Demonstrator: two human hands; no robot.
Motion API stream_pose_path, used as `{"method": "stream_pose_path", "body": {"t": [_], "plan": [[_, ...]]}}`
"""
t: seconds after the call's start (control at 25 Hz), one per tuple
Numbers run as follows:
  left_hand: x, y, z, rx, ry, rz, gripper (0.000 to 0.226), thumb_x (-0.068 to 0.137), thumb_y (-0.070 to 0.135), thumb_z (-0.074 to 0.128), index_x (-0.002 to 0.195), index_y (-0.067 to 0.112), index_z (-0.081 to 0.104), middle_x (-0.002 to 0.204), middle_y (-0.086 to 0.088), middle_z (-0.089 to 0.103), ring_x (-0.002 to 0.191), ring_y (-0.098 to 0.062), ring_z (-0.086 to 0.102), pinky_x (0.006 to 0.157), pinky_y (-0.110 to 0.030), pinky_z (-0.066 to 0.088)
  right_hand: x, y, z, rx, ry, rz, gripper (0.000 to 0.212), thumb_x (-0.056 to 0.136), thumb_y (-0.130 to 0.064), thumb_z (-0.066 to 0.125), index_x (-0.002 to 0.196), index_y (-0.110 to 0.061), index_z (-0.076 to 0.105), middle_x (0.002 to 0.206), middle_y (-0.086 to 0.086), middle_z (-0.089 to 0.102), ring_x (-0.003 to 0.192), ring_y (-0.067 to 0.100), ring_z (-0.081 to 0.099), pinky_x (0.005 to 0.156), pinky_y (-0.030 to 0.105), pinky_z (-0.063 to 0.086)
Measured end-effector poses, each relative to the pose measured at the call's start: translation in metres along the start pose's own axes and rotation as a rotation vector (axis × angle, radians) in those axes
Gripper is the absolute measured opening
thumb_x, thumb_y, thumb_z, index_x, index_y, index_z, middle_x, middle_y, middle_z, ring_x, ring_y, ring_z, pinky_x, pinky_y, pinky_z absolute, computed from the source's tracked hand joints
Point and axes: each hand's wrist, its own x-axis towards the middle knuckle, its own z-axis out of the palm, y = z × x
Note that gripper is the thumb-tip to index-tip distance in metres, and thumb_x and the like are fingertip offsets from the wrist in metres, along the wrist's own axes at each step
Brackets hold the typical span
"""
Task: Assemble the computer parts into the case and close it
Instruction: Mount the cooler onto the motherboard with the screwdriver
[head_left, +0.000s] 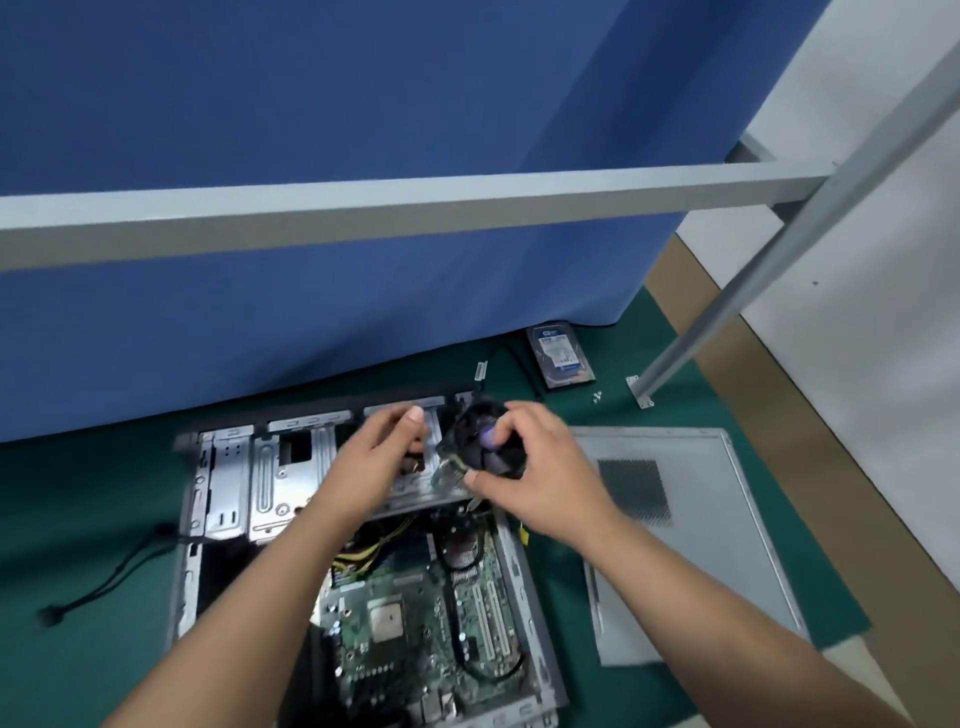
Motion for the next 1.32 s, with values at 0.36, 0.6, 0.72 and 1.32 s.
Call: {"method": "stream_pose_path", "body": {"t": [0.36,0.6,0.72,1.32], "plan": [[-0.124,-0.054,-0.047,-0.172,-0.185,-0.307,0.062,0.076,0.036,0.089,0.119,-0.002,0.067,0.111,-0.026,0.073,0.092,-0.033,0.072,0.08,-0.037,0.056,-0.093,-0.065,0.079,0.164,-0.317,0.016,0.078,0.084,-0.064,0.066,0.15,-0.041,0.031,0.152,-0.021,0.036,0.135,-0.005,0.04,0.108,0.024,0.04],[-0.153,-0.065,-0.074,-0.159,-0.199,-0.231,0.077,0.062,0.04,0.097,0.123,0.005,0.066,0.115,-0.018,0.075,0.109,-0.038,0.07,0.104,-0.05,0.05,-0.082,-0.068,0.075,0.275,-0.4,0.231,0.019,0.1,-0.038,0.062,0.114,-0.036,0.074,0.113,-0.018,0.071,0.105,0.002,0.065,0.1,0.032,0.051],[-0.156,-0.064,-0.078,-0.127,-0.195,-0.212,0.08,0.058,0.042,0.098,0.122,0.007,0.067,0.115,-0.016,0.075,0.112,-0.039,0.07,0.103,-0.049,0.051,-0.077,-0.075,0.081,0.362,-0.4,0.296,0.008,0.094,-0.031,0.071,0.099,-0.029,0.077,0.101,-0.01,0.076,0.099,0.012,0.07,0.096,0.036,0.055],[-0.122,-0.054,-0.083,-0.469,0.326,-0.282,0.077,0.053,0.043,0.097,0.11,0.013,0.055,0.098,-0.012,0.079,0.086,-0.028,0.076,0.082,-0.045,0.061,-0.11,-0.07,0.089,0.65,-0.353,0.409,0.018,0.092,-0.008,0.073,0.109,-0.014,0.068,0.087,-0.001,0.075,0.078,0.012,0.072,0.075,0.024,0.058]]}}
